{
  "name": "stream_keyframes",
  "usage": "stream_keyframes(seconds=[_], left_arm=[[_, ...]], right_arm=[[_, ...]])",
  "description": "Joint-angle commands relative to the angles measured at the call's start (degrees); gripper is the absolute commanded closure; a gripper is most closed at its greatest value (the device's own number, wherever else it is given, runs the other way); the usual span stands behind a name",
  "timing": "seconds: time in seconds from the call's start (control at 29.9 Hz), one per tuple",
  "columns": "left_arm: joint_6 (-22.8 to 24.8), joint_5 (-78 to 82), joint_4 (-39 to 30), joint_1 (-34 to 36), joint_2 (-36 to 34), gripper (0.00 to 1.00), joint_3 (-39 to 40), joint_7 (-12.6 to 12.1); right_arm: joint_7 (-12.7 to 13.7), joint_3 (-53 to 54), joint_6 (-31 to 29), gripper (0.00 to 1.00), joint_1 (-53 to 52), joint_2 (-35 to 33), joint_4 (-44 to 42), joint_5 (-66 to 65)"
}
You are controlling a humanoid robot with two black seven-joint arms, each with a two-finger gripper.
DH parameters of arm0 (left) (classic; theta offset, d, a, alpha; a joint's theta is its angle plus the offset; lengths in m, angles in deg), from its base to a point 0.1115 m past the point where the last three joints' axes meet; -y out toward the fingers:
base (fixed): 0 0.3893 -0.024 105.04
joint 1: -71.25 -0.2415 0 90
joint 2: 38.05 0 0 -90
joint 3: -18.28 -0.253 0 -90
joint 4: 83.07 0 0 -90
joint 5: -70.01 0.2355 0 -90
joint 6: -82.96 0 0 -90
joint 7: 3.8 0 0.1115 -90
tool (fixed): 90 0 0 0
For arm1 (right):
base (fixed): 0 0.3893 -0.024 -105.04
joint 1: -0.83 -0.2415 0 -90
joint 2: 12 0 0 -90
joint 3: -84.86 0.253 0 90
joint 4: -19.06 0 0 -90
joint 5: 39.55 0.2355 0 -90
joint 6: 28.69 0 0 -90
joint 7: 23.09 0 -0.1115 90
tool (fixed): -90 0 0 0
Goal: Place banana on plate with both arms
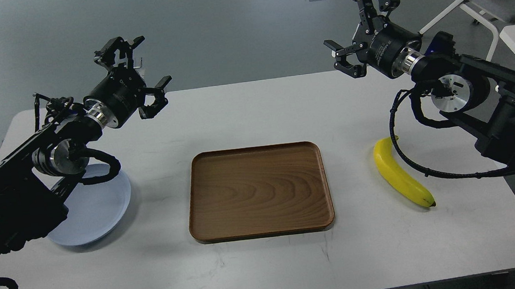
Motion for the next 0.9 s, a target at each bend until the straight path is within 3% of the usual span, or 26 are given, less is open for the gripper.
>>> stream_keyframes(seconds=[0.0, 0.74, 0.87], left_arm=[[0.19, 0.24, -5.02, -1.72, -0.51, 0.02, 0.28, 0.23], [-2.45, 0.24, -3.71, -2.33, 0.89, 0.02, 1.69, 0.58], [-5.25, 0.51, -3.71, -3.83, 0.98, 0.02, 1.34, 0.67]], right_arm=[[0.01, 0.11, 0.39, 0.00, -0.27, 2.17, -2.00, 0.01], [-0.25, -0.60, 0.57, 0.00, -0.54, 1.91, -2.18, -0.17], [-0.25, -0.77, 0.57, 0.00, -0.54, 2.00, -2.09, -0.34]])
